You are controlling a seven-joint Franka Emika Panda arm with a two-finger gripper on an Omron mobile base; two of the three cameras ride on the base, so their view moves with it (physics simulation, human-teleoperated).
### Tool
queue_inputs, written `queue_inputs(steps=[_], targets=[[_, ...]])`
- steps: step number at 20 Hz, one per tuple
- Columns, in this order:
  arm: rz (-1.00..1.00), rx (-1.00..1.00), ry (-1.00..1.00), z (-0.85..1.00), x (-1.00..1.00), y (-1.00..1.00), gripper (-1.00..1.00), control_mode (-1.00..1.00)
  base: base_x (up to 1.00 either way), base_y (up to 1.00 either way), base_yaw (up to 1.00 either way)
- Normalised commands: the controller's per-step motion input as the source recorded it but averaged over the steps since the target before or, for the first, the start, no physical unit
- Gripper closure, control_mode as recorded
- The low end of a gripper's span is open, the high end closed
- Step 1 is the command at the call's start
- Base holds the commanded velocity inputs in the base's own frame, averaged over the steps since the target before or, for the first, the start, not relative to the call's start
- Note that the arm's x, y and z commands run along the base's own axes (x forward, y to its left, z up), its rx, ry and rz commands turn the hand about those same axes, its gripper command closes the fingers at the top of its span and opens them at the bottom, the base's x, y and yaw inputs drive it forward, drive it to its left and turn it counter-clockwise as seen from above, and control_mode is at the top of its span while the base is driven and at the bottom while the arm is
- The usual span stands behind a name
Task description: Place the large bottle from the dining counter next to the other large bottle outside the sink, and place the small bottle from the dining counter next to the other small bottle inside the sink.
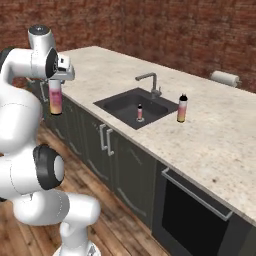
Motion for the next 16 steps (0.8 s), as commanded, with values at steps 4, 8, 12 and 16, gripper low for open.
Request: queue_inputs(steps=[4,8,12,16], targets=[[0.00,0.00,0.00,0.00,0.00,0.00,1.00,1.00,0.00,0.00,-0.25],[0.00,0.00,0.00,0.00,0.00,0.00,1.00,1.00,0.51,0.12,-0.16],[0.00,0.00,0.00,0.00,0.00,0.00,1.00,1.00,1.00,0.26,-0.06],[0.00,0.00,0.00,0.00,0.00,0.00,1.00,1.00,1.00,0.27,-0.06]])
